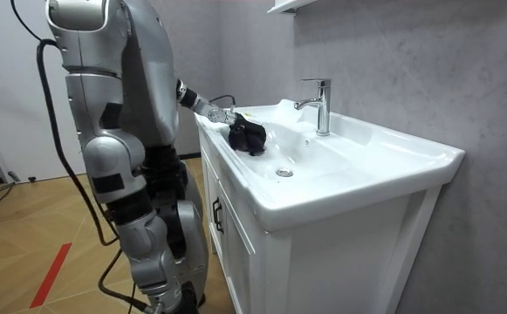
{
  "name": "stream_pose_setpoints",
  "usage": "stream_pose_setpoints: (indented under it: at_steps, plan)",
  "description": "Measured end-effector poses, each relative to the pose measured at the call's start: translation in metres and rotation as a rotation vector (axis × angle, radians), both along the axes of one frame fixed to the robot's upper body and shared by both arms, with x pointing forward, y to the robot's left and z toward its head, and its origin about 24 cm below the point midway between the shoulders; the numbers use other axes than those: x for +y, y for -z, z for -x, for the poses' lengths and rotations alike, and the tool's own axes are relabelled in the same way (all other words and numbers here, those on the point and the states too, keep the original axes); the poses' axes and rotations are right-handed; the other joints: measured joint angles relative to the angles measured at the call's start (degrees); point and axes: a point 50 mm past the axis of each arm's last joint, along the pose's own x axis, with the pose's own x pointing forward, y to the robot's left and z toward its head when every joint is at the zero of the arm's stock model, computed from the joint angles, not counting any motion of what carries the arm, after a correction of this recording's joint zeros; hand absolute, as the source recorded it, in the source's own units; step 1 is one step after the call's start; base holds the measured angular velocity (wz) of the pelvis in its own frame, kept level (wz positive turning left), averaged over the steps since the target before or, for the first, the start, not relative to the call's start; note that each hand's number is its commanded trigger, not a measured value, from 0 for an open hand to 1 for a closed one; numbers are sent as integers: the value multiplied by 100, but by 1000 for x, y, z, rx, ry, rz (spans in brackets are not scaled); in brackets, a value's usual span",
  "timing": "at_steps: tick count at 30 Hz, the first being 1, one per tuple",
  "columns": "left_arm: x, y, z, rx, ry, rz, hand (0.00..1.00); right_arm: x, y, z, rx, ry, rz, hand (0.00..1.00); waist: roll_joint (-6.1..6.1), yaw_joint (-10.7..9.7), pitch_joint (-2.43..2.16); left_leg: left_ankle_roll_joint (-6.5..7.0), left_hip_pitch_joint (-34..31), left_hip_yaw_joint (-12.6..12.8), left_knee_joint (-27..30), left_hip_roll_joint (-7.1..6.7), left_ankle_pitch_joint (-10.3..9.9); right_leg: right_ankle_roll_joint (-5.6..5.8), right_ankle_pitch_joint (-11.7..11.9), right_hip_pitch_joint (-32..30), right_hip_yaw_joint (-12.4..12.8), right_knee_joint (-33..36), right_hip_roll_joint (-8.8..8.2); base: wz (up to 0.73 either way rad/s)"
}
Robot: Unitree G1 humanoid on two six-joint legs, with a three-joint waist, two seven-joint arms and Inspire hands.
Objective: Wipe basin
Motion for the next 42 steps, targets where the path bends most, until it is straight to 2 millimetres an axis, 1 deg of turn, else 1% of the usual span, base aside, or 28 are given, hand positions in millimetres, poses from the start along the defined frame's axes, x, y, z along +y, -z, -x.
stream_pose_setpoints:
  at_steps: [3, 5, 6, 7, 9, 10, 11, 12, 15, 20, 24, 27, 31, 34, 36, 42]
  plan:
    - [-2, -2, -3, -47, -64, 70, 100, 5, 1, -5, -31, -1, -1, 0, -20, 34, 11, -10, -1, -77, -3, -1, -6, 0, 0, 28, -57, 12, 5, 10]
    - [-2, -10, -8, -99, -85, 105, 100, 11, 2, -12, -70, -5, -12, 0, -30, 52, 14, -17, -21, -127, 7, -1, -10, -1, 0, 29, -72, 2, 13, 7]
    - [-3, -22, -14, -158, -82, 124, 100, 14, 3, -15, -89, -7, -19, 0, -34, 51, 19, -36, -50, -190, 24, -1, -21, -2, -1, 30, -112, -44, 20, 14]
    - [-5, -28, -19, -193, -77, 135, 100, 16, 3, -15, -96, -4, -24, 0, -51, 51, 26, -41, -69, -205, 22, -3, -24, -2, 0, 36, -135, -74, 25, 23]
    - [-13, -51, -30, -322, -40, 166, 100, 19, 5, -15, -109, 7, -34, 0, -116, 135, 47, -46, -48, -227, 13, -22, -27, 14, 10, 102, -203, -107, 17, 16]
    - [-14, -55, -32, -346, -31, 170, 100, 20, 5, -14, -109, 9, -36, 0, -137, 147, 53, -46, -31, -240, 6, -30, -27, 19, 12, 127, -207, -122, 13, 7]
    - [-16, -67, -36, -401, -18, 176, 100, 22, 7, -11, -104, 13, -41, 0, -165, 161, 44, -46, -28, -253, 1, -35, -27, 25, 23, 156, -218, -171, 14, 5]
    - [-17, -78, -39, -464, -8, 180, 100, 24, 8, -9, -99, 15, -45, 0, -177, 170, 48, -46, -26, -266, -3, -36, -27, 30, 47, 181, -224, -189, 20, 4]
    - [-16, -96, -42, -583, -12, 180, 100, 29, 10, -6, -88, 22, -56, 0, -165, 169, 43, -45, -25, -307, -3, -54, -28, 36, 53, 186, -215, -190, 14, 0]
    - [-22, -114, -45, -678, 22, 189, 100, 30, 11, 3, -76, 61, -64, 0, -111, 171, 56, -45, -22, -329, -7, -60, -28, 38, 54, 195, -207, -187, 12, 0]
    - [-28, -129, -47, -759, 51, 195, 100, 30, 12, 9, -56, 54, -64, 0, -77, 180, 58, -45, -9, -340, -13, -65, -28, 39, 53, 216, -214, -192, 11, 0]
    - [-29, -137, -47, -793, 60, 197, 100, 30, 12, 11, -45, 54, -64, 0, -61, 185, 66, -45, 2, -328, -16, -73, -28, 44, 50, 223, -209, -195, 8, 0]
    - [-25, -139, -46, -810, 41, 188, 100, 30, 12, 13, -39, 57, -62, 0, -55, 195, 76, -45, 2, -321, -17, -76, -28, 45, 50, 225, -213, -196, 5, 0]
    - [-20, -140, -46, -812, 19, 177, 100, 29, 13, 18, -21, 65, -60, 0, -22, 294, 64, -45, -2, -328, -20, -77, -28, 47, 48, 208, -196, -223, 5, 0]
    - [-15, -140, -45, -811, -9, 165, 100, 28, 12, 20, -8, 67, -58, 0, -10, 353, 61, -45, -12, -332, -18, -79, -28, 48, 48, 210, -201, -245, 5, 0]
    - [4, -144, -41, -833, -87, 133, 100, 27, 12, 20, -6, 63, -53, 0, -7, 428, 61, -45, -12, -341, -16, -85, -28, 48, 48, 217, -235, -203, -2, 0]
